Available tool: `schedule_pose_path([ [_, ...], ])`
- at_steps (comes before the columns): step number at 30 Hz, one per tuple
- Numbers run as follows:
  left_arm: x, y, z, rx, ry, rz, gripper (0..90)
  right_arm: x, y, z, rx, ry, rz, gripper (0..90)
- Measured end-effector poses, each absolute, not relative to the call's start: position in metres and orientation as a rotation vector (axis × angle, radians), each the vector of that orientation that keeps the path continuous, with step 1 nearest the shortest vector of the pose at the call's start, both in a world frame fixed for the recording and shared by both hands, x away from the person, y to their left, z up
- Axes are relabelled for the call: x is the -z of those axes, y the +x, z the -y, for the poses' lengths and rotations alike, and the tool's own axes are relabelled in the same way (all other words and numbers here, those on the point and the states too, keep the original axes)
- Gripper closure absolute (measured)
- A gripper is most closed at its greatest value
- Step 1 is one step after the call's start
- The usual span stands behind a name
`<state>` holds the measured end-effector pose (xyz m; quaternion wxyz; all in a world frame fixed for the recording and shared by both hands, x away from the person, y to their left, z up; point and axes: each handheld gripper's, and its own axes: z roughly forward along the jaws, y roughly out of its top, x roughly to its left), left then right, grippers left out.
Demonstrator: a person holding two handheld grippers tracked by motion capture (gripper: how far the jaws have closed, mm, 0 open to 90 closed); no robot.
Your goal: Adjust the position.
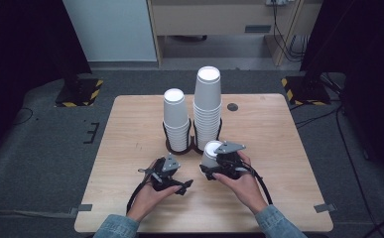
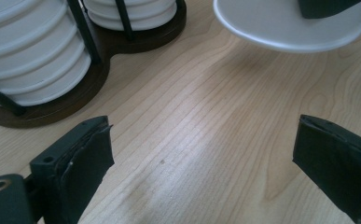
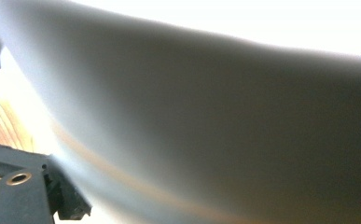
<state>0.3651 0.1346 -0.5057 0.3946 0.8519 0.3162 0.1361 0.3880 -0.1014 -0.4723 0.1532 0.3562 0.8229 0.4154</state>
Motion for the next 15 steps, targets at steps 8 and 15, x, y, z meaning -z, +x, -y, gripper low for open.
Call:
schedule_pose_path([
  [8, 0.508, 0.363, -0.131, -0.306, 2.168, -0.766, 5.1, 0.472, 0.388, 0.094, -1.219, 1.043, -2.358, 13.4],
  [15, 0.509, 0.363, -0.126, -0.292, 2.174, -0.743, 7.0, 0.47, 0.388, 0.082, -1.235, 1.003, -2.369, 13.4],
])
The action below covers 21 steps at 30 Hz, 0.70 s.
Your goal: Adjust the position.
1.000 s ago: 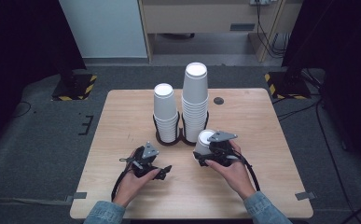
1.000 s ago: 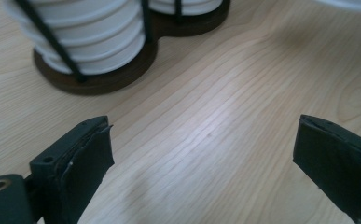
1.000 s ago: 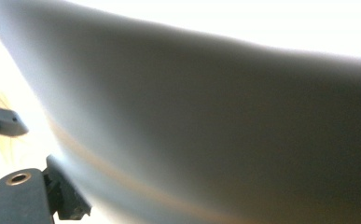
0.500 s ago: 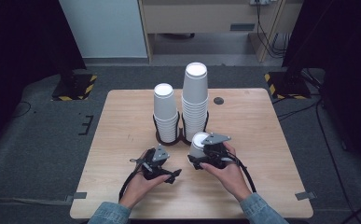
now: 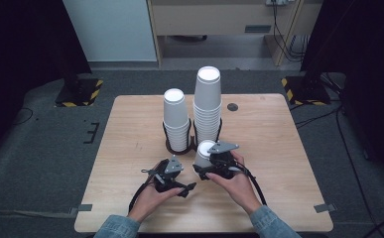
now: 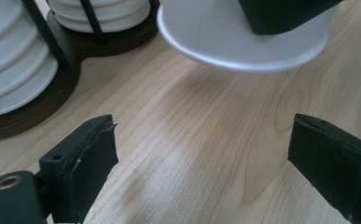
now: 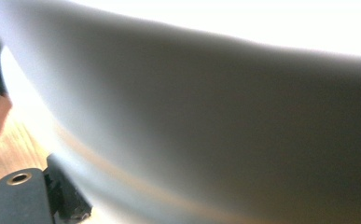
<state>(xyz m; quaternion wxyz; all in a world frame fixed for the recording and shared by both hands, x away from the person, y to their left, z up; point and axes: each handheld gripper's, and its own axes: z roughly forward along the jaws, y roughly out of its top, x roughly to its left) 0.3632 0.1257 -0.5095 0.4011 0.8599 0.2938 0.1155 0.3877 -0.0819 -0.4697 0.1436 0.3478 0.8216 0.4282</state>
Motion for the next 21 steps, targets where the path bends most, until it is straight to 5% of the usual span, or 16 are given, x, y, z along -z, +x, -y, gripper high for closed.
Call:
schedule_pose_path([
  [21, 0.51, 0.363, -0.111, -0.216, 2.12, -0.694, 8.1, 0.468, 0.382, 0.065, -1.261, 0.973, -2.382, 12.9],
])
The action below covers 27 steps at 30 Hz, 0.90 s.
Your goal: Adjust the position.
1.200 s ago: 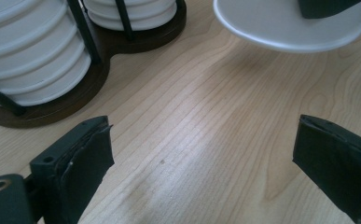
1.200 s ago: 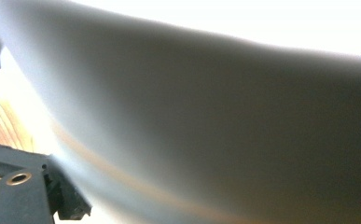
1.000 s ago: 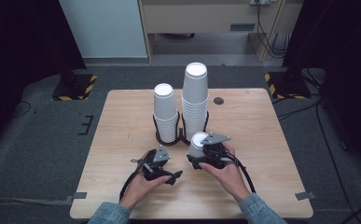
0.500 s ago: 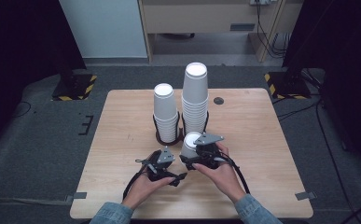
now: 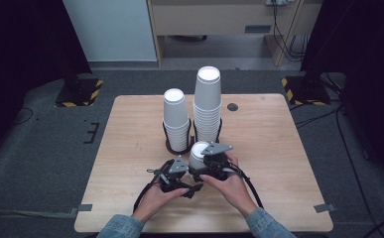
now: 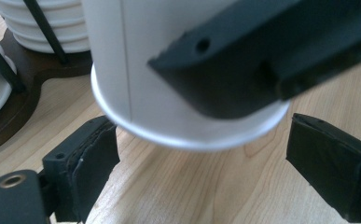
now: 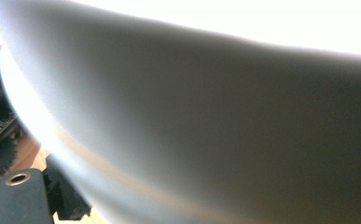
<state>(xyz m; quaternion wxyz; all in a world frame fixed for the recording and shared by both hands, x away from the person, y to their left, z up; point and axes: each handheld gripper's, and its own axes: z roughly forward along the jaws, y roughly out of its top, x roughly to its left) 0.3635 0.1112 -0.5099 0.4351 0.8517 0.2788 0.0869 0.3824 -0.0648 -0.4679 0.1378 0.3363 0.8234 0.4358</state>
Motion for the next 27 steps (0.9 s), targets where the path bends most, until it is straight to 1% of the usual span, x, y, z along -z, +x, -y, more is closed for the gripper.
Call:
schedule_pose_path([
  [9, 0.5104, 0.3627, -0.1081, -0.222, 2.113, -0.694, 7.4, 0.4699, 0.3808, 0.0611, -1.246, 0.971, -2.389, 12.7],
  [16, 0.5117, 0.3647, -0.11, -0.215, 2.104, -0.714, 12.6, 0.4702, 0.3785, 0.0586, -1.253, 0.957, -2.409, 12.2],
  [27, 0.5118, 0.3647, -0.1102, -0.21, 2.111, -0.705, 17.3, 0.4686, 0.3784, 0.0602, -1.263, 0.968, -2.419, 10.8],
])
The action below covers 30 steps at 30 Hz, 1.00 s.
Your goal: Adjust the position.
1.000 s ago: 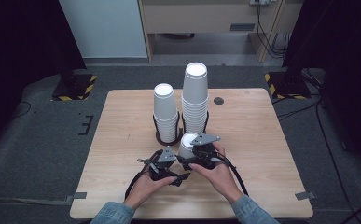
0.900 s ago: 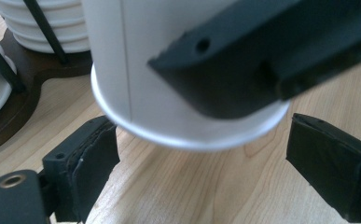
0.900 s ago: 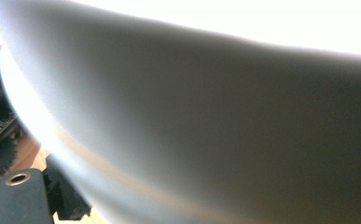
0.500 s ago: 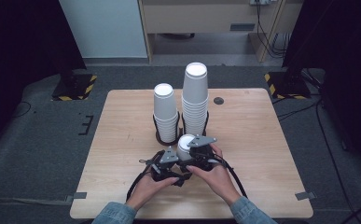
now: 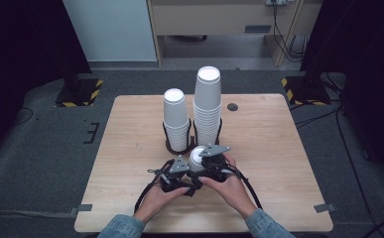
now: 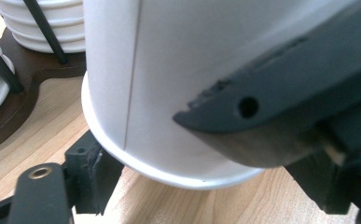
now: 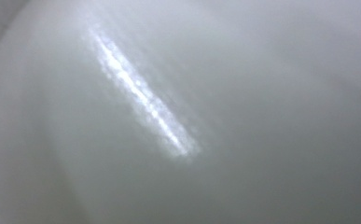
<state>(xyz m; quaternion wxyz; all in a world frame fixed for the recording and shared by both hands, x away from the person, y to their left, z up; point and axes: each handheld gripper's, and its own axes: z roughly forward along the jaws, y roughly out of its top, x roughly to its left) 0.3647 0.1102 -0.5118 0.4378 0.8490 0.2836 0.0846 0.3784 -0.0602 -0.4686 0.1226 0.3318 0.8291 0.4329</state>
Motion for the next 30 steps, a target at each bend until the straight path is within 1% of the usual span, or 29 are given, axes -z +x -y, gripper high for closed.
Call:
schedule_pose_path([
  [3, 0.512, 0.365, -0.11, -0.205, 2.109, -0.703, 19.0, 0.468, 0.378, 0.061, -1.261, 0.974, -2.419, 12.2],
  [11, 0.511, 0.364, -0.111, -0.195, 2.108, -0.691, 21.8, 0.466, 0.378, 0.064, -1.271, 0.983, -2.424, 11.9],
  [16, 0.51, 0.366, -0.114, -0.201, 2.091, -0.702, 25.1, 0.464, 0.378, 0.066, -1.28, 0.979, -2.43, 11.9],
  [18, 0.509, 0.367, -0.117, -0.218, 2.081, -0.725, 25.5, 0.464, 0.377, 0.067, -1.284, 0.978, -2.428, 13.7],
  [22, 0.509, 0.369, -0.119, -0.197, 2.078, -0.725, 30.1, 0.464, 0.377, 0.067, -1.28, 0.975, -2.433, 14.3],
  [30, 0.507, 0.37, -0.122, -0.216, 2.057, -0.74, 33.3, 0.462, 0.378, 0.07, -1.289, 0.98, -2.427, 15.7],
])
